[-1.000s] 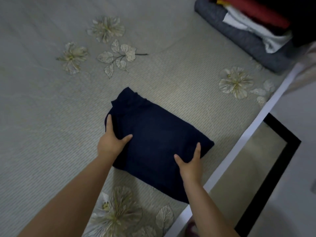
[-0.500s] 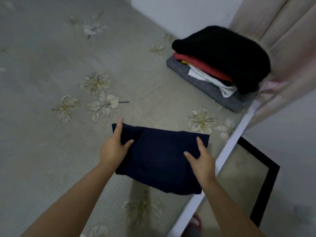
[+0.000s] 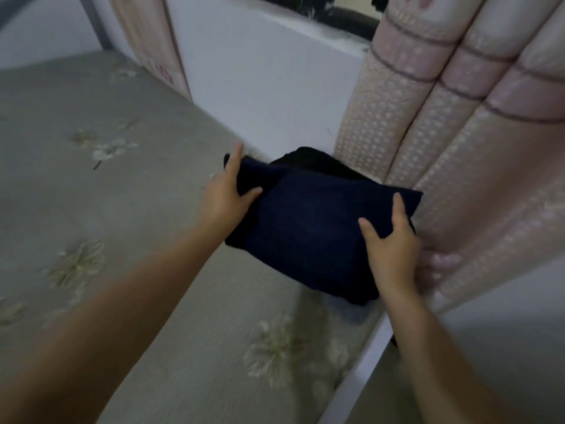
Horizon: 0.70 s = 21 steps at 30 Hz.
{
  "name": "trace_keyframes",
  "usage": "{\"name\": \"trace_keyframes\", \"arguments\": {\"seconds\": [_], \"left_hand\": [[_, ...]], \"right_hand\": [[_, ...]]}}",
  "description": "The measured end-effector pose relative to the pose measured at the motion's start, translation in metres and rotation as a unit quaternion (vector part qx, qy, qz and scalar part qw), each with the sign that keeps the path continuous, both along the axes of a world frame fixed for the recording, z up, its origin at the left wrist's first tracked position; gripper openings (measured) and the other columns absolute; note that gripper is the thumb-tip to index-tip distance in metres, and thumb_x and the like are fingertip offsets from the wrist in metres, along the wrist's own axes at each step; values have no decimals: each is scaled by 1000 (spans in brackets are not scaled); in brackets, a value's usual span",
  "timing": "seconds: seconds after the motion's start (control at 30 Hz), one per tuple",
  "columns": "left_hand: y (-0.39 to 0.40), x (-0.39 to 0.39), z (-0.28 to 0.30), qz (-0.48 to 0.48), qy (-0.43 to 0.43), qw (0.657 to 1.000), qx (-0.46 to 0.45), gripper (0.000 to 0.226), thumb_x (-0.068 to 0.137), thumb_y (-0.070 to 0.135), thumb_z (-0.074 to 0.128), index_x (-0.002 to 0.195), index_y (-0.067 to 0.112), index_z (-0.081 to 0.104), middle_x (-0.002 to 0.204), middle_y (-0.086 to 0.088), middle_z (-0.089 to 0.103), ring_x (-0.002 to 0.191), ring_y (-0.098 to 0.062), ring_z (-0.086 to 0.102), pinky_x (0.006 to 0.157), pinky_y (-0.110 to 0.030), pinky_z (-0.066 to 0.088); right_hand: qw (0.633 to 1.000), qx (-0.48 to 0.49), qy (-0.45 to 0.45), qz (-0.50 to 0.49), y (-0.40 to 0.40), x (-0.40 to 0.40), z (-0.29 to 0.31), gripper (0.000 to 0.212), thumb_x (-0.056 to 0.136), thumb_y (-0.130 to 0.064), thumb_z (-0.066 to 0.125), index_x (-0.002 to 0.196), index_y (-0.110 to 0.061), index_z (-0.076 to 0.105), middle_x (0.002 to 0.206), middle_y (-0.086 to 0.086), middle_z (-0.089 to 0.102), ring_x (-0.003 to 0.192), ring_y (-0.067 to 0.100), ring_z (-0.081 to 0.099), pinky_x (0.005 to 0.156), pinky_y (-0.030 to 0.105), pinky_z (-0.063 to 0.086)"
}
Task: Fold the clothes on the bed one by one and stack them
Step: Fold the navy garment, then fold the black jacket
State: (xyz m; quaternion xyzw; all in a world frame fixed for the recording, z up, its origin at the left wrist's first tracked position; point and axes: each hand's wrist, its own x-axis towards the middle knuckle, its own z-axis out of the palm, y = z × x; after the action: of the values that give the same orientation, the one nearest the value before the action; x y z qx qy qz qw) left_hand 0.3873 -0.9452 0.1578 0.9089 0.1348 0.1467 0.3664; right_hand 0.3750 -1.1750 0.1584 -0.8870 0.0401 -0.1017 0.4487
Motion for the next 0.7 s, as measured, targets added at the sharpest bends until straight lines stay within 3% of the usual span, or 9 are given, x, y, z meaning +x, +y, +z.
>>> {"name": "trace_keyframes", "arguments": {"seconds": [0.13,0.23,0.3,0.37,0.47,0.7], "left_hand": [[-12,99,15,-21,-46,999,-5,85,86,23,62,147,21,2,148,-8,29,131,-26,35,103,-32,29],[-21,136,-20,29,112,986,121,84,86,45,56,147,29,0,146,-23,23,131,-38,29,104,-46,27],[-40,134,-62,-15,229,959,168,70,88,57,40,145,37,5,154,-15,2,139,-36,6,109,-51,14],[-59,124,-95,-68,280,950,121,56,93,56,25,144,40,10,155,-3,-6,142,-29,-5,111,-51,8],[-64,115,-116,-58,285,952,94,51,95,54,19,143,43,8,156,2,-5,142,-25,-3,112,-48,7],[-36,70,-86,-43,246,948,199,53,96,49,23,145,34,12,156,1,2,142,-25,-3,113,-44,5]], "right_hand": [[999,26,8,-28,-19,73,2,69,91,-29,54,147,-20,13,149,9,27,132,21,34,101,24,29],[979,-107,170,-26,-17,102,-33,70,92,-46,43,147,-27,4,149,19,14,127,33,34,96,36,37],[943,-197,267,-1,-15,109,-67,67,92,-56,32,146,-31,2,152,16,-9,137,36,11,105,48,27],[928,-219,302,22,-15,110,-93,63,92,-59,20,146,-32,1,151,10,-24,140,33,-12,110,54,11],[924,-244,290,38,-20,106,-109,63,92,-59,14,146,-31,-2,151,7,-25,140,29,-19,111,52,-2],[932,-301,192,61,0,83,-74,60,96,-49,20,147,-22,5,155,10,-10,141,30,-11,113,48,1]]}}
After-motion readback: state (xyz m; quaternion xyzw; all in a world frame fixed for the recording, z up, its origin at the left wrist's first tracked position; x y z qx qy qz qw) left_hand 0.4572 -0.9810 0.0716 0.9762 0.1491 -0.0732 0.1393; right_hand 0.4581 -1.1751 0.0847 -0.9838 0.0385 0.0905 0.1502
